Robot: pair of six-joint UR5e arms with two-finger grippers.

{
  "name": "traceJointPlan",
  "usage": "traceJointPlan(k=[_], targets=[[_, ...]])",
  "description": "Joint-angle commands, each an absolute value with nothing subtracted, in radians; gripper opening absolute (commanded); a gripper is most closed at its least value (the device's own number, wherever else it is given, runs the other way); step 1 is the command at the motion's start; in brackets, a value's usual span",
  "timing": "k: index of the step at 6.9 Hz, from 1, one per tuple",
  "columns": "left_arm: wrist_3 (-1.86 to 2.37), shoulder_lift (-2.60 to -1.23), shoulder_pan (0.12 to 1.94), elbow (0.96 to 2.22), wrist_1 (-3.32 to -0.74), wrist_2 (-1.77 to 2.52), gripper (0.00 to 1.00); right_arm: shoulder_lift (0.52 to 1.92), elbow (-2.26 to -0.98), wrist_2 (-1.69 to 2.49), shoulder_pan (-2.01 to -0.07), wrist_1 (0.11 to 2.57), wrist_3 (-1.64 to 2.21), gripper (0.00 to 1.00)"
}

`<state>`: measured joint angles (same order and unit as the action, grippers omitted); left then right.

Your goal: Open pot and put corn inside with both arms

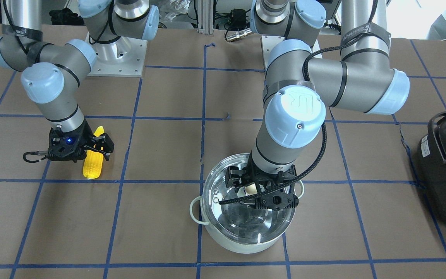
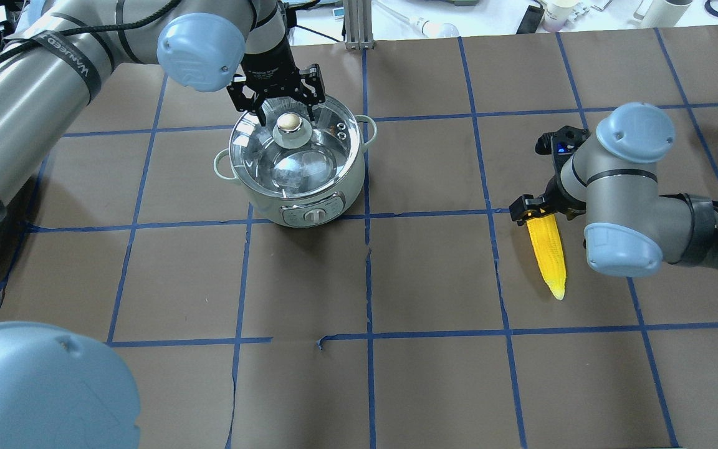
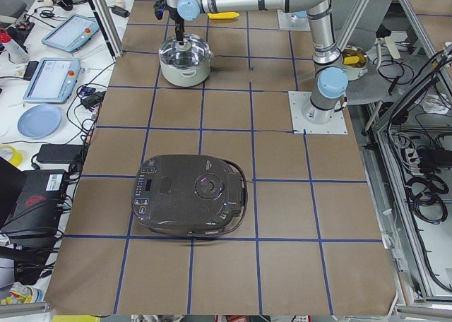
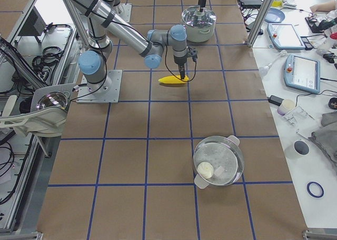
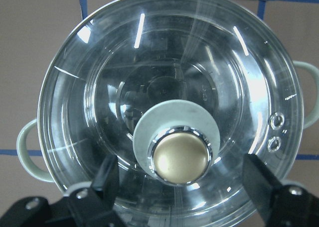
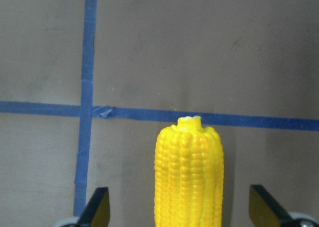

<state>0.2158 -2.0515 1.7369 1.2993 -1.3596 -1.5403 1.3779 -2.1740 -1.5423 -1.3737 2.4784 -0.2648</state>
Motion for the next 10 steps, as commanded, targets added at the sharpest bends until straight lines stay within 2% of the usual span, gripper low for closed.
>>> traceJointPlan(k=[1, 2, 3, 4, 5, 6, 7, 9, 10], targets=[[0.216, -2.072, 1.736, 1.299, -1.328, -1.542, 0.84, 1.342, -2.215, -1.543, -1.358, 2.493, -0.268, 0.98], [0.218, -2.074, 1.738, 1.299, -1.328, -1.542, 0.67, 1.341, -2.214, -1.542, -1.356, 2.496, -0.265, 0.96], [0.219, -2.074, 1.738, 1.301, -1.33, -1.543, 0.38, 1.341, -2.214, -1.542, -1.356, 2.494, -0.264, 0.64], [0.219, -2.072, 1.738, 1.301, -1.33, -1.564, 0.16, 1.341, -2.212, -1.542, -1.356, 2.493, -0.262, 0.36], [0.216, -2.062, 1.738, 1.295, -1.33, -1.577, 0.0, 1.341, -2.206, -1.543, -1.356, 2.493, -0.262, 0.27], [0.168, -2.028, 1.729, 1.275, -1.342, -1.583, 0.0, 1.344, -2.182, -1.546, -1.356, 2.474, -0.25, 0.2], [0.103, -2.016, 1.7, 1.243, -1.362, -1.583, 0.0, 1.356, -2.146, -1.543, -1.362, 2.461, -0.249, 0.23], [-0.127, -1.984, 1.521, 1.265, -1.425, -1.583, 0.0, 1.377, -1.954, -1.499, -1.394, 2.249, -0.226, 0.21], [-0.191, -1.955, 1.461, 1.316, -1.448, -1.586, 0.0, 1.367, -1.816, -1.496, -1.489, 2.133, -0.125, 0.19]])
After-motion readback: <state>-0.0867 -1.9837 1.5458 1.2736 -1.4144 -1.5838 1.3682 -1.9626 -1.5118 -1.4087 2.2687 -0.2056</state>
